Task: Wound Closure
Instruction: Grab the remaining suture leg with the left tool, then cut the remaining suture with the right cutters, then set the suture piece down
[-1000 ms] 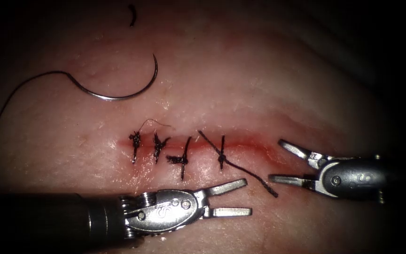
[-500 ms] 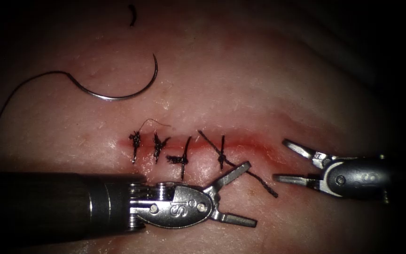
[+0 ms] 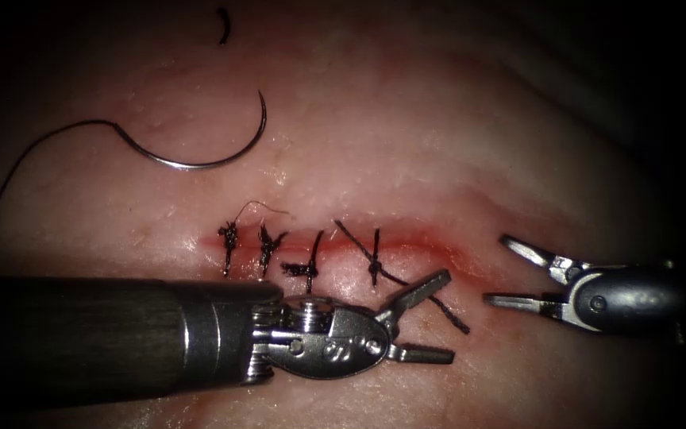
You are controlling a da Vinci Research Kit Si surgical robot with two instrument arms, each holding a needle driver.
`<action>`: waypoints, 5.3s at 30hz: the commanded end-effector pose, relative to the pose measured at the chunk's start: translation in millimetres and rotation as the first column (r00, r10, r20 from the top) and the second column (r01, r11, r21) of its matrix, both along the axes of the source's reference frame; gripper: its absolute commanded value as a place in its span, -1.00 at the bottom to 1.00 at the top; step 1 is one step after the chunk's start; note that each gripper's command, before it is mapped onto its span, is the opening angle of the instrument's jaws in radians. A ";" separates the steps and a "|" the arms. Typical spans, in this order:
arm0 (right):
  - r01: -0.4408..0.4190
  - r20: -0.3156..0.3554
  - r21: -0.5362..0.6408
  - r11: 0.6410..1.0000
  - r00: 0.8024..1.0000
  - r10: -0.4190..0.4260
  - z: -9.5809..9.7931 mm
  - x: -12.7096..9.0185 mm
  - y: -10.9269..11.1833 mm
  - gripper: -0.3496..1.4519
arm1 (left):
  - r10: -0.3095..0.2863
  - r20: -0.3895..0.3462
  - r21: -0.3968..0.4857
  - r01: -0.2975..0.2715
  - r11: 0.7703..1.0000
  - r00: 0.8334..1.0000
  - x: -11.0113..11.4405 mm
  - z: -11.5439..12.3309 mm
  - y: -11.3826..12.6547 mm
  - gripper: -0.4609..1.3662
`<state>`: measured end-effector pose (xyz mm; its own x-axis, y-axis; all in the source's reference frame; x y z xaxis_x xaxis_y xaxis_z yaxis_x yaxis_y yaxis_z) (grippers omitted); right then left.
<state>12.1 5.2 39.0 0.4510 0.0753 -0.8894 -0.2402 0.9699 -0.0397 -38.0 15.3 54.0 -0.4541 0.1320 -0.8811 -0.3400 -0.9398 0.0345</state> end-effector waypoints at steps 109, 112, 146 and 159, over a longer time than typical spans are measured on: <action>0.146 -0.281 -0.110 0.983 0.944 -0.171 2.8 16.8 -1.9 0.02 | 0.045 0.186 0.039 -0.053 0.998 0.982 2.9 -1.1 -0.8 -0.88; 0.170 -0.300 -0.121 0.978 0.933 -0.199 2.9 16.8 -1.9 -0.81 | 0.045 0.186 0.039 -0.053 0.998 0.982 2.9 -1.1 -0.9 -0.88; 0.109 -0.236 -0.056 0.992 0.964 -0.119 1.1 12.2 -0.1 0.61 | 0.047 0.196 0.036 -0.055 0.998 0.979 2.4 -2.3 -2.6 -0.88; -0.024 -0.170 -0.032 0.999 0.985 0.018 -0.4 -0.4 4.2 0.56 | 0.026 0.296 0.099 -0.058 0.993 0.955 -5.1 -2.5 -4.9 -0.88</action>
<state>10.6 9.6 38.5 0.2927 0.0536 -0.9547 -0.2771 0.9603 -0.0310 -44.2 10.3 51.6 -0.1733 0.2245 -0.9590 -0.2871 -0.9429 -0.1688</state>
